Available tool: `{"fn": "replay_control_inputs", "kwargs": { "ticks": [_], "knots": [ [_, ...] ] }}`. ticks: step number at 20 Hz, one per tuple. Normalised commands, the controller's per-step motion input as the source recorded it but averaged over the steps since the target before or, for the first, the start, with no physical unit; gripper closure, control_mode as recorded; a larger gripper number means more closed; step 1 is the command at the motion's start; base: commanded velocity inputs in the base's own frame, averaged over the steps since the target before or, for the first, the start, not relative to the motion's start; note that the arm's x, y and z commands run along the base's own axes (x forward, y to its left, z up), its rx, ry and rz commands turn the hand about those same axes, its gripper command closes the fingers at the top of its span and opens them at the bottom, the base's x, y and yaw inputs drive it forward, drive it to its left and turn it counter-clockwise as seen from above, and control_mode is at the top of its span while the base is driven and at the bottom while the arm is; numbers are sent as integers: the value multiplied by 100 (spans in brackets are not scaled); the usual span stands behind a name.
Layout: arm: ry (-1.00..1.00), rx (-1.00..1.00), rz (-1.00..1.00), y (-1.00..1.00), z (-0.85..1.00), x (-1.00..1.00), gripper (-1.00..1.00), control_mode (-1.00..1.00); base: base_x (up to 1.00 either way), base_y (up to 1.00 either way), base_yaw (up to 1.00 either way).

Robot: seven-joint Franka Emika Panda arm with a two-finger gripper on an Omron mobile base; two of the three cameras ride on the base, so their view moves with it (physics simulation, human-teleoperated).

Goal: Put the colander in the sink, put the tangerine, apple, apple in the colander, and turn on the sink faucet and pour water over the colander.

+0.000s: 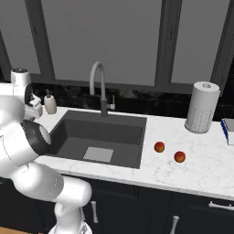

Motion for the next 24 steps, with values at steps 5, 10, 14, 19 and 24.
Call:
{"fn": "replay_control_inputs", "kwargs": {
  "ticks": [5, 10, 14, 19, 24],
  "knots": [
    [0, 0, -9, 24, -26, 15, -100, -100, 0, 0, 0],
    [0, 0, -9, 23, -18, 19, -100, -100, 0, 0, 0],
    [0, 0, -9, 29, -14, 21, -100, -100, 0, 0, 0],
    [0, 0, -10, 29, -12, 26, -100, -100, 0, 0, 0],
    [0, 0, -9, 26, -18, 32, -100, -100, 0, 0, 0]
  ]
}}
